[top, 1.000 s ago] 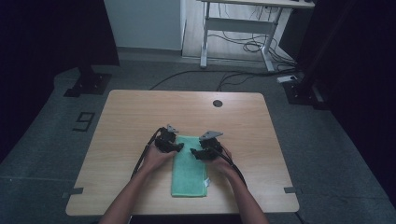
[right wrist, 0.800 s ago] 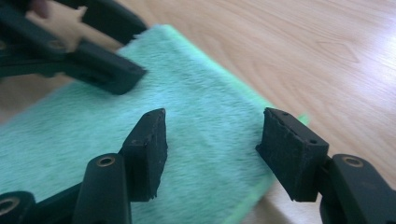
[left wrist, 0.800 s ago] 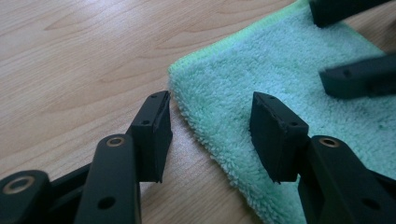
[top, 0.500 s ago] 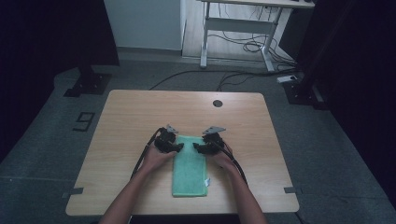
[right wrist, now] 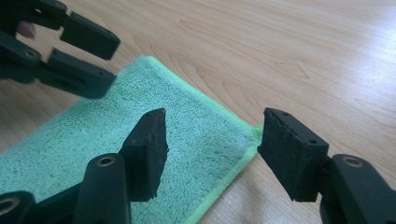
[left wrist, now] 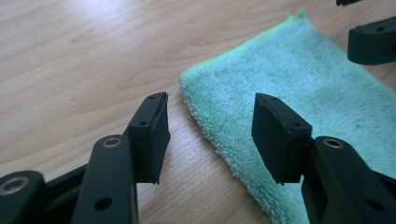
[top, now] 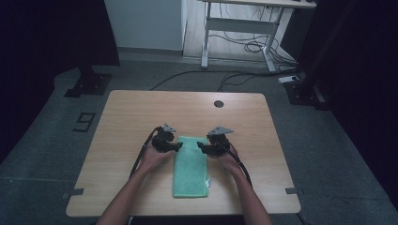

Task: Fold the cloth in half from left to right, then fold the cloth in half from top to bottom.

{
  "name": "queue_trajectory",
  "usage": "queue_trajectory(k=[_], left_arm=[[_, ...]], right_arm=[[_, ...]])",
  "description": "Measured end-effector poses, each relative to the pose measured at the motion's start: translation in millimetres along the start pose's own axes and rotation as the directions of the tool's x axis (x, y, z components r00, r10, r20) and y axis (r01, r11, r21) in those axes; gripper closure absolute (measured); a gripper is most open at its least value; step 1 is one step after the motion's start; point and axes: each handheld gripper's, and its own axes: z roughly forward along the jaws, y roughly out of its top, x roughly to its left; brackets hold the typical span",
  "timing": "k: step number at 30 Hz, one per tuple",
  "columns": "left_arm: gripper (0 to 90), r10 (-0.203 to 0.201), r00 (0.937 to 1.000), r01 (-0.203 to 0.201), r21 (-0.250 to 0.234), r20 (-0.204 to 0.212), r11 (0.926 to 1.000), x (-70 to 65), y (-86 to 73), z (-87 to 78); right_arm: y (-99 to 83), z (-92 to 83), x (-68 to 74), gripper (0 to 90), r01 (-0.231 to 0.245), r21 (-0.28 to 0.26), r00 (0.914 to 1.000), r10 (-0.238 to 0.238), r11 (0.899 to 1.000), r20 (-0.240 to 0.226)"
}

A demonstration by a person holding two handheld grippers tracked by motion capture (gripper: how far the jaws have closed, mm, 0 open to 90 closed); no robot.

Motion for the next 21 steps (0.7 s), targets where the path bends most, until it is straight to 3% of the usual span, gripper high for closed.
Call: queue_trajectory(k=[8, 21], left_arm=[[45.0, -0.022, 0.9998, 0.022, -0.033, 0.000, 0.9992, 8.8, -0.9, -13.2], [44.9, -0.035, 0.9994, 0.035, -0.051, -0.004, 0.9981, 15.8, 0.1, -13.2]], right_arm=[[0.8, -7.4, 0.2, 41.0, -0.003, 0.006, 0.9998, 0.003, 1.000, 0.019], [0.9, -8.9, -5.9, 40.9, -0.019, 0.006, 0.9990, 0.018, 1.000, 0.041]])
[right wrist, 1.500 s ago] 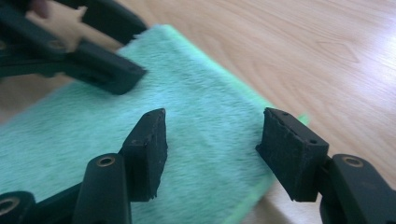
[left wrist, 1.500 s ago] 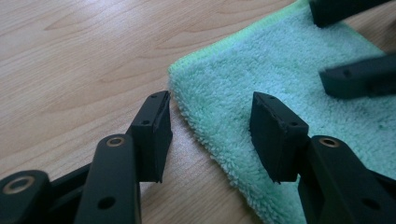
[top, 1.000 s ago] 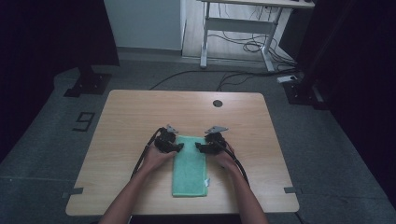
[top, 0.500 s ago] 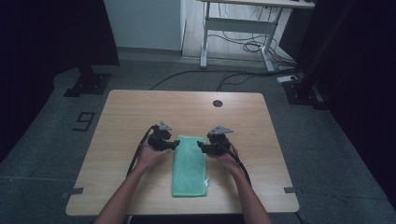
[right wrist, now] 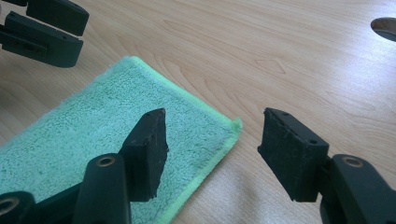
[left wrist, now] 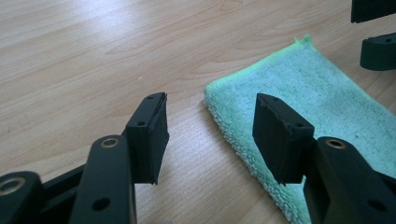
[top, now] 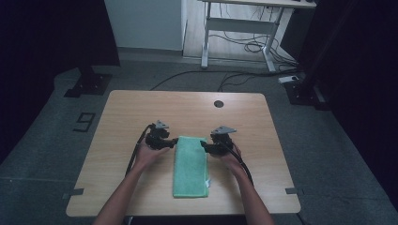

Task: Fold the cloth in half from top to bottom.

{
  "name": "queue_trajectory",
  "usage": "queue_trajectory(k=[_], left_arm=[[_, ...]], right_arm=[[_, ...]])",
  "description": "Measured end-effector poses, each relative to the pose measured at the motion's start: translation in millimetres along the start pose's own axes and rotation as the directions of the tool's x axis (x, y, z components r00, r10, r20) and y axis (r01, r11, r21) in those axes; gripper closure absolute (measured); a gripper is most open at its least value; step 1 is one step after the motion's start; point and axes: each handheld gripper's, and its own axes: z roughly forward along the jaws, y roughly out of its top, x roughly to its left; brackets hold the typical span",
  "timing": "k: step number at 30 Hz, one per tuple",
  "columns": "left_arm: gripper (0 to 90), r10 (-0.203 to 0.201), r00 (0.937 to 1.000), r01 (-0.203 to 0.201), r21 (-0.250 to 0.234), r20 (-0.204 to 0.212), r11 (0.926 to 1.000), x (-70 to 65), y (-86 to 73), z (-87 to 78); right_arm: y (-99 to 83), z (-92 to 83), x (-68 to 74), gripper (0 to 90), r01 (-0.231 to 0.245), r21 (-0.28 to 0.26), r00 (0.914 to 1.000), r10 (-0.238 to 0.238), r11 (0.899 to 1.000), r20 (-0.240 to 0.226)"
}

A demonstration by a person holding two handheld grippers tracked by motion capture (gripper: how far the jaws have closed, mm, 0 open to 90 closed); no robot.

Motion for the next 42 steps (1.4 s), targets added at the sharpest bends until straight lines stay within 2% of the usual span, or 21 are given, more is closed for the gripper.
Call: queue_trajectory(k=[12, 21, 26, 31, 37, 42], left_arm=[[44.8, 0.006, 1.0000, -0.006, 0.010, -0.007, 0.9999, 0.2, 8.4, 6.5], [46.6, 0.011, 0.9999, -0.011, 0.036, -0.006, 0.9993, 1.4, 14.2, 21.0], [48.8, 0.009, 1.0000, -0.009, 0.059, -0.001, 0.9982, 3.2, 13.0, 28.3], [50.9, 0.002, 1.0000, -0.003, 0.071, 0.003, 0.9975, 3.5, 11.3, 34.2], [53.3, 0.022, 0.9997, -0.023, 0.094, 0.008, 0.9953, -1.6, 9.8, 41.4], [54.6, 0.020, 0.9998, -0.020, 0.098, 0.002, 0.9949, -3.1, 9.3, 43.3]], right_arm=[[1.0, 2.4, -3.4, 41.2, -0.020, 0.004, 0.9997, 0.020, 1.000, 0.014], [5.0, 18.5, -7.2, 42.1, -0.034, 0.017, 0.9992, 0.034, 0.999, 0.020], [2.7, 30.0, -12.6, 43.6, -0.055, 0.042, 0.9982, 0.054, 0.998, 0.026], [-0.2, 37.0, -14.7, 45.4, -0.049, 0.066, 0.9984, 0.047, 0.997, 0.032], [-1.9, 40.9, -13.7, 46.4, -0.046, 0.076, 0.9987, 0.044, 0.996, 0.025], [-1.1, 41.7, -14.3, 45.2, -0.046, 0.082, 0.9987, 0.044, 0.996, 0.028]])
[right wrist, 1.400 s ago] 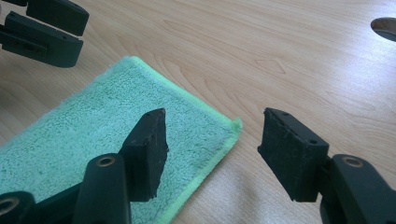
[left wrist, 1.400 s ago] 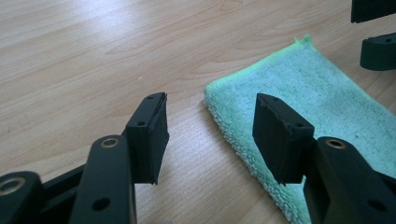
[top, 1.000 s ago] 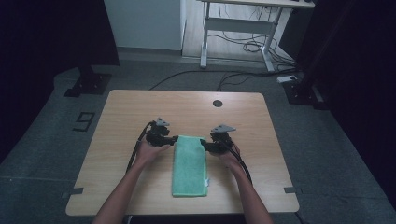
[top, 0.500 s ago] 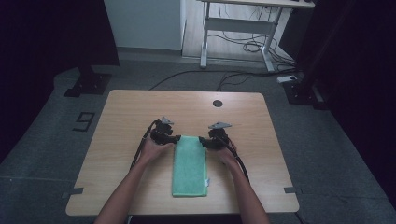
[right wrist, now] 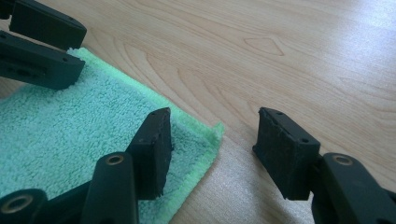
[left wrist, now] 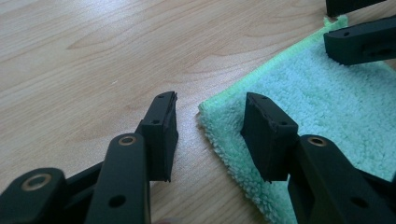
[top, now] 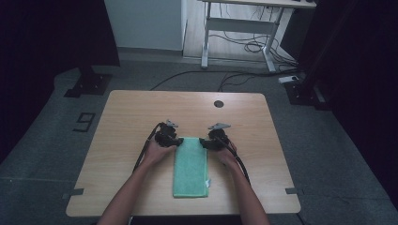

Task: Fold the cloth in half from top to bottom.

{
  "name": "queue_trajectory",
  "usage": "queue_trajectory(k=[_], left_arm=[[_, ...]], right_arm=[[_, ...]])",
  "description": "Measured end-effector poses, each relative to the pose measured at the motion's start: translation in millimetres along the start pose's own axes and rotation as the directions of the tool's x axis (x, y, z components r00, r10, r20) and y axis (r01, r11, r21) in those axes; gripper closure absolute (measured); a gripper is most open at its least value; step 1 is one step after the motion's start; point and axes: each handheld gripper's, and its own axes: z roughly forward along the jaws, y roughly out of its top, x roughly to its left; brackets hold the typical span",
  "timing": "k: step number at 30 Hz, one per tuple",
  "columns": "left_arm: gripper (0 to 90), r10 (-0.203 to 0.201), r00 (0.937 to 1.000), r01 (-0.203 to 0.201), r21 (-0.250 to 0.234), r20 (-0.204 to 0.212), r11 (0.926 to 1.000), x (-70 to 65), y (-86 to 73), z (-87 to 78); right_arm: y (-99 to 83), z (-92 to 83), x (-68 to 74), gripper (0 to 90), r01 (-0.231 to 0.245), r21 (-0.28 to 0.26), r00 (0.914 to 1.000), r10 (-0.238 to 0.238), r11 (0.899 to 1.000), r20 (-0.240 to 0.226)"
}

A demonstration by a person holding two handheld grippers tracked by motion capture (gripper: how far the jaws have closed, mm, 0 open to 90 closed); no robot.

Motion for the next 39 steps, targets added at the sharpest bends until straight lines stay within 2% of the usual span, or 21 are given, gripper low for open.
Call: queue_trajectory(k=[6, 9, 13, 17, 20, 22, 25, 33, 39], left_arm=[[60.1, 0.000, 0.9999, 0.000, 0.000, 0.013, 1.0000, 0.4, -0.5, -0.6], [66.5, 0.011, 0.9997, -0.011, 0.000, 0.023, 0.9999, -1.3, -0.9, -0.6], [75.8, 0.002, 0.9989, -0.002, 0.000, 0.046, 1.0000, -2.5, -1.8, -0.9], [81.2, -0.005, 0.9981, 0.006, -0.012, 0.061, 0.9999, -2.1, -4.6, -1.7], [83.9, -0.005, 0.9981, 0.006, -0.016, 0.062, 0.9998, -2.0, -5.3, -3.0], [85.2, 0.006, 0.9979, -0.005, -0.018, 0.065, 0.9998, -2.5, -5.0, -4.4], [86.5, 0.018, 0.9975, -0.017, -0.023, 0.068, 0.9996, -3.6, -4.7, -6.4], [87.0, 0.045, 0.9972, -0.041, -0.061, 0.060, 0.9973, -7.9, 0.2, -20.5], [87.1, 0.060, 0.9970, -0.056, -0.096, 0.048, 0.9938, -11.6, 8.1, -32.0]], right_arm=[[-0.4, 0.8, 0.4, 47.0, 0.011, -0.004, 0.9999, -0.011, 1.000, 0.003], [-0.3, 0.0, 3.3, 54.5, 0.025, 0.000, 0.9997, -0.025, 1.000, 0.001], [0.4, -0.9, 6.3, 68.5, 0.028, 0.007, 0.9991, -0.028, 1.000, -0.032], [0.2, -1.7, 5.0, 77.7, 0.011, 0.011, 0.9980, -0.010, 1.000, -0.062], [-0.4, -3.4, 1.0, 84.3, -0.023, 0.013, 0.9961, 0.024, 1.000, -0.085], [-0.9, -4.4, -3.0, 85.3, -0.048, 0.011, 0.9928, 0.049, 0.999, -0.109], [-0.8, -6.5, -5.8, 86.1, -0.054, 0.013, 0.9895, 0.055, 0.998, -0.133], [4.6, -20.0, -4.7, 86.5, -0.034, -0.024, 0.9887, 0.030, 0.999, -0.147], [11.6, -33.7, -1.8, 86.6, -0.017, -0.068, 0.9911, 0.008, 0.998, -0.133]])
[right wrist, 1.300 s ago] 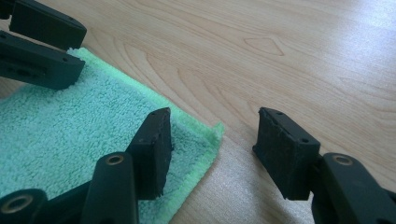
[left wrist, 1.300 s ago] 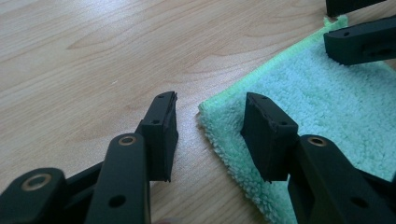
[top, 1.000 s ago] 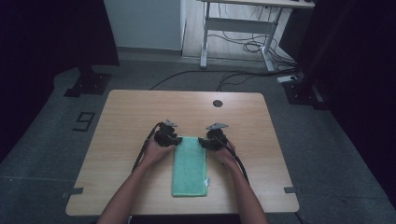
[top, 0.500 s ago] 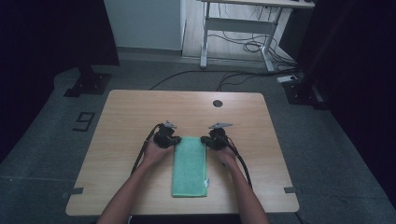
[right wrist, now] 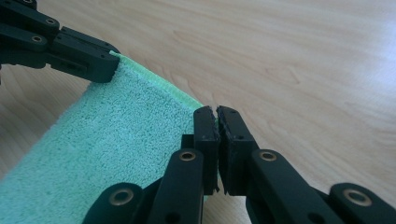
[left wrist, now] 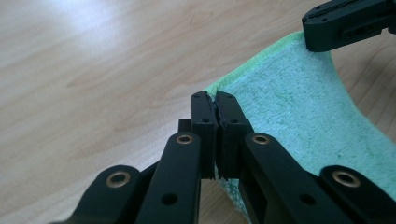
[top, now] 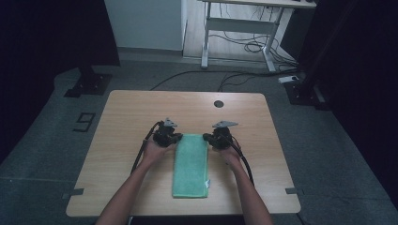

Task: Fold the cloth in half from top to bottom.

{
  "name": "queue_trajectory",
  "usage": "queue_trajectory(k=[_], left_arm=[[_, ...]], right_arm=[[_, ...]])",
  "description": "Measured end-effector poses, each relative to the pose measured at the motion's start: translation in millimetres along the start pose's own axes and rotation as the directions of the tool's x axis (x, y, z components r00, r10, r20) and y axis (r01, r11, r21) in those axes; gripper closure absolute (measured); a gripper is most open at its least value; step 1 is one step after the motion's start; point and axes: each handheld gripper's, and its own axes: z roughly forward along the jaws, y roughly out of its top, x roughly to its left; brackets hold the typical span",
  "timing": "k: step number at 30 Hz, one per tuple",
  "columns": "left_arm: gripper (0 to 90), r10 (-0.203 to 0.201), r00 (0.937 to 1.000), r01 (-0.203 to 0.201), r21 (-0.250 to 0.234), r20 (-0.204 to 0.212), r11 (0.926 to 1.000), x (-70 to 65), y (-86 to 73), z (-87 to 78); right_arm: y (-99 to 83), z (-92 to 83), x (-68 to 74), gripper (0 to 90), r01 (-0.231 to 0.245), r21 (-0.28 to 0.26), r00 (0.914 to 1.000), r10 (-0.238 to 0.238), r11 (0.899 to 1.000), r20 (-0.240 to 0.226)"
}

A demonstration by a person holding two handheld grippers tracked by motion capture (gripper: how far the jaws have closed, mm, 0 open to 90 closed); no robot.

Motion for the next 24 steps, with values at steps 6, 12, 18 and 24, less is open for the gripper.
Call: queue_trajectory(k=[6, 12, 18, 24], left_arm=[[87.1, 0.025, 0.9996, -0.025, -0.033, -0.010, 0.9992, -5.3, 14.5, -8.2], [87.1, 0.047, 0.9986, -0.048, -0.071, -0.027, 0.9963, -10.8, 26.5, -16.8], [87.0, 0.052, 0.9984, -0.054, -0.084, -0.022, 0.9950, -13.3, 20.5, -20.3], [87.0, 0.059, 0.9981, -0.061, -0.089, -0.019, 0.9942, -15.9, 12.8, -25.1]], right_arm=[[7.3, -13.7, 0.1, 86.6, 0.021, -0.049, 0.9994, -0.020, 0.999, 0.027], [16.1, -26.4, -0.6, 86.6, 0.026, -0.099, 0.9987, -0.022, 0.995, 0.046], [16.9, -34.2, 4.3, 86.5, 0.048, -0.113, 0.9981, -0.044, 0.992, 0.044], [11.8, -36.6, 11.1, 86.5, 0.059, -0.111, 0.9978, -0.055, 0.992, 0.036]])
